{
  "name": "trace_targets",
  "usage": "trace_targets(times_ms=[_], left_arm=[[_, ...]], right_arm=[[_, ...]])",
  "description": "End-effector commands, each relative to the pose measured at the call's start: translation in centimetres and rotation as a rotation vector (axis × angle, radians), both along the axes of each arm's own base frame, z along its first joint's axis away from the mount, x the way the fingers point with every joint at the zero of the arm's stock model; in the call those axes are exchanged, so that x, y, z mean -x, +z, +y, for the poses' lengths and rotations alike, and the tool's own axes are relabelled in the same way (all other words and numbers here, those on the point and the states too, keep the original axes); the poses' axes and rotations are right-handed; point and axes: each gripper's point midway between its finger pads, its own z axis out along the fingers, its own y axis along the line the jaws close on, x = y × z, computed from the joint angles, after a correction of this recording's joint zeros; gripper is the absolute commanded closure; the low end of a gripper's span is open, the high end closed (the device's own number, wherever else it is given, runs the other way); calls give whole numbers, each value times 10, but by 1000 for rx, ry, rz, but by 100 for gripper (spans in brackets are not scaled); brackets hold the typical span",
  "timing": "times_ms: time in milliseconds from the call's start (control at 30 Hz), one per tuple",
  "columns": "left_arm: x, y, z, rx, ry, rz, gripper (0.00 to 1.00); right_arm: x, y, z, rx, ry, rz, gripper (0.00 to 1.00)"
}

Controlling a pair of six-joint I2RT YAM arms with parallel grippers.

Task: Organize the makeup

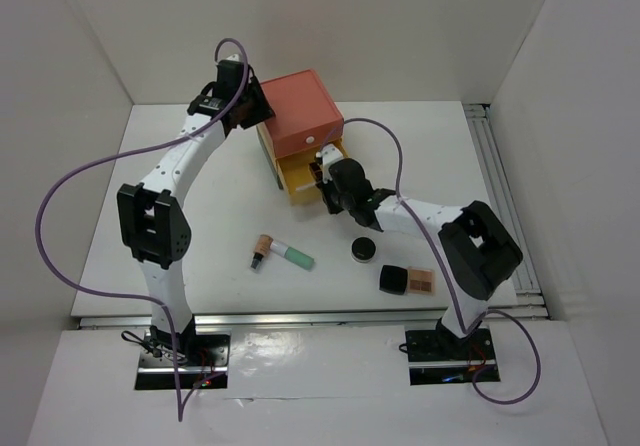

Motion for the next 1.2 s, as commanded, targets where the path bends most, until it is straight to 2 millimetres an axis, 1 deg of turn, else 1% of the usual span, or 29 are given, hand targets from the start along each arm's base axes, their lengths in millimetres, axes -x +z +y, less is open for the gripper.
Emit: trace_targets(times_ms=[0,67,100,133,167,200,233,267,300,333,367,433,467,500,533,567,633,667,700,767,800,867,900,933,967,1033,1067,1100,1167], left_arm=[[8,-52,-5,-53,-71,123,53],[7,-62,-7,-57,-85,141,53],[6,-58,-9,-49,-92,133,53],[6,-58,-9,-56,-98,132,53],[4,-62,-9,-56,-98,131,53],[4,-62,-9,-56,-98,131,53],[6,-62,-14,-63,-113,130,53],[5,-67,-14,-65,-113,138,53],[7,-70,-13,-67,-114,147,53],[7,-70,-15,-62,-120,149,53],[7,-70,-15,-62,-121,149,53],[9,-75,-14,-71,-127,158,53],[9,-75,-14,-71,-127,158,53],[13,-79,-18,-74,-136,168,53],[14,-79,-20,-68,-143,169,53],[14,-79,-20,-68,-143,169,53],[14,-82,-20,-68,-143,170,53],[14,-77,-19,-66,-143,161,53],[14,-77,-19,-66,-143,161,53],[14,-77,-19,-66,-143,161,53],[13,-77,-18,-72,-136,160,53],[13,-77,-18,-72,-136,160,53],[13,-77,-18,-72,-136,160,53],[13,-77,-18,-72,-136,160,53],[14,-73,-18,-70,-136,151,53],[14,-73,-18,-70,-136,151,53],[14,-73,-18,-70,-136,151,53],[14,-73,-18,-70,-136,151,53],[14,-73,-18,-70,-136,151,53]], right_arm=[[-51,67,22,-105,-42,-229,75],[-62,76,27,-122,-52,-258,75],[-70,69,23,-106,-77,-253,74],[-74,69,26,-111,-78,-260,74],[-85,78,26,-128,-91,-283,73],[-89,76,29,-127,-91,-282,73],[-95,66,34,-123,-91,-276,73],[-108,77,34,-137,-112,-304,73],[-116,76,32,-156,-144,-297,73],[-121,67,36,-153,-144,-292,73],[-127,74,43,-188,-140,-311,71],[-134,78,45,-229,-166,-344,67],[-141,97,45,-283,-197,-407,64],[-144,101,42,-316,-235,-421,56],[-146,103,37,-328,-272,-438,52],[-148,112,36,-367,-287,-474,49],[-145,105,33,-383,-304,-470,48],[-143,111,28,-394,-328,-475,48],[-138,100,24,-376,-329,-457,48],[-129,102,17,-368,-329,-449,46],[-119,84,15,-332,-309,-402,45],[-108,74,9,-298,-294,-372,42],[-102,61,9,-286,-272,-345,39],[-94,44,-4,-255,-282,-316,38],[-87,41,2,-264,-230,-308,37],[-84,37,0,-271,-201,-309,35],[-85,27,3,-267,-161,-295,35],[-85,25,5,-272,-151,-294,35],[-92,27,10,-291,-124,-312,33]])
